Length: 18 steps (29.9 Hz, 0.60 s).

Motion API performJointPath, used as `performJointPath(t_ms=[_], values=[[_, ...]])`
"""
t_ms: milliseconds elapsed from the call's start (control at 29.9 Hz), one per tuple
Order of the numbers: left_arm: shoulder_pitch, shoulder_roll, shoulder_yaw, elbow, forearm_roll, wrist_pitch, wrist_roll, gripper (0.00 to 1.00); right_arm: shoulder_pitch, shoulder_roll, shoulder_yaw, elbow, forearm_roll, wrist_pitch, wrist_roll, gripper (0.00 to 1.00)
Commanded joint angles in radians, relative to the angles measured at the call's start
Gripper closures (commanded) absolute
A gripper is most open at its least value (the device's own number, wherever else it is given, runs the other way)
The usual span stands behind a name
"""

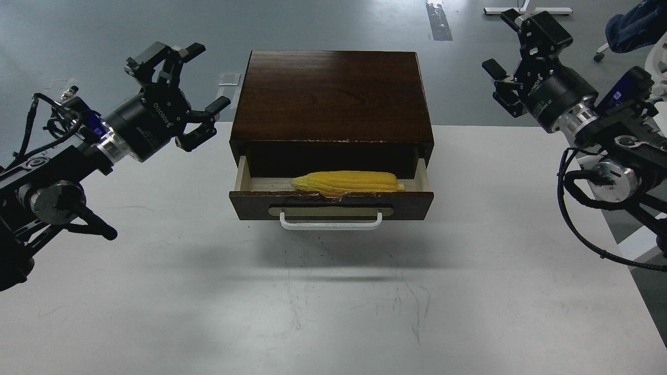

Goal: Put corn in drawer with both arms

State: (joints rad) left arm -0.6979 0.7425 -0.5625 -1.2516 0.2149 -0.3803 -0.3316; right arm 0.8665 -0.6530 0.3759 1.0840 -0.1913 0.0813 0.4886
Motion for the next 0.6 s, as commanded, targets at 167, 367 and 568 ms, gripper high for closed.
performJointPath(t_ms=[167,367,568], values=[[0.020,-0.023,-0.020,0.001,0.001,0.000,0.005,0.02,-0.178,0.069,0.109,-0.033,0.007,0.000,0.000,0.04],[0.034,-0.025,-0.023,0.000,0.001,0.000,0.006,0.02,-0.199,0.084,0.112,-0.030,0.007,0.002,0.000,0.00],[0.043,-0.032,-0.028,0.001,0.001,0.000,0.006,0.02,-0.199,0.098,0.112,-0.029,0.007,0.003,0.000,0.00]])
